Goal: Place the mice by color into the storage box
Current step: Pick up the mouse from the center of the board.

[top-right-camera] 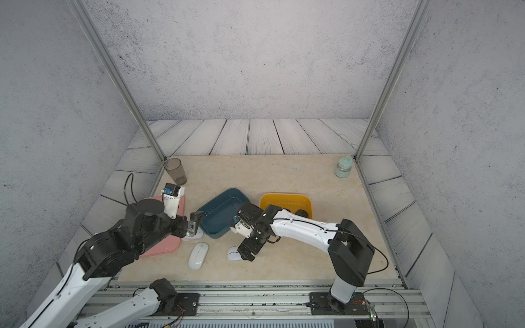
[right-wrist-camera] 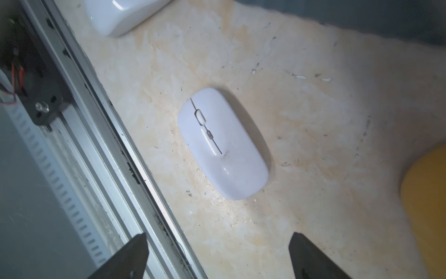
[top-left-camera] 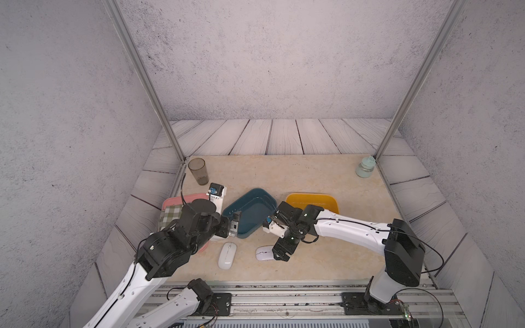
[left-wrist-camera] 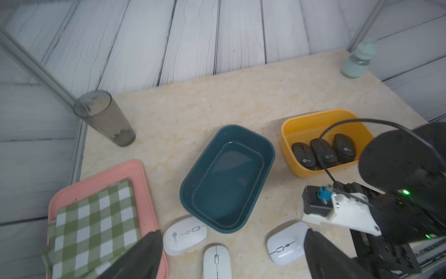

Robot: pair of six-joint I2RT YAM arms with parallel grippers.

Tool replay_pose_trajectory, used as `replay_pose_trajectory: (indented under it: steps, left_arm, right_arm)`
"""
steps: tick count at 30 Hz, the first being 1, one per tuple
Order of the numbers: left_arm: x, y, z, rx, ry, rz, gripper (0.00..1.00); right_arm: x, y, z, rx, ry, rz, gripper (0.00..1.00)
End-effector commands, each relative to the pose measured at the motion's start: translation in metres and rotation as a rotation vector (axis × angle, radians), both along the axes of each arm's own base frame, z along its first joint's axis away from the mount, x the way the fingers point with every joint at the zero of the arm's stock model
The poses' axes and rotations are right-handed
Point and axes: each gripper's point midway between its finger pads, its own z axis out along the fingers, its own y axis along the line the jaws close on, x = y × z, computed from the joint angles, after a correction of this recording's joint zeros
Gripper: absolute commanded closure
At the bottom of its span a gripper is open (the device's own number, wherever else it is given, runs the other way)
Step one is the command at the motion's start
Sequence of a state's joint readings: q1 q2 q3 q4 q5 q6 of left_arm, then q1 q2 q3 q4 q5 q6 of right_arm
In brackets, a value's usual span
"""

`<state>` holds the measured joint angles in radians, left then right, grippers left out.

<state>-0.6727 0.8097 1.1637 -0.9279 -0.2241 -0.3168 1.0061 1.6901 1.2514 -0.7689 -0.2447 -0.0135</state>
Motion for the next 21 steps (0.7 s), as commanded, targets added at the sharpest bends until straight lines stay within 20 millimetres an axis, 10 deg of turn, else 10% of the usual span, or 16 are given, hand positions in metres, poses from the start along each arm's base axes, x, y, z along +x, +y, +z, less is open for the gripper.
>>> replay_pose_trajectory:
  steps: [1,21]
  left_arm:
    - [-0.003,0.006,-0.014,-0.099,0.143,0.085,0.02]
    - [0.003,0.038,-0.036,-0.135,0.185,0.201,0.02]
  right_arm:
    - [0.005,0.012,-0.004,0.001,-0.108,0.158,0.04]
    - [0.013,0.050,-0.064,-0.070,-0.176,0.376,0.04]
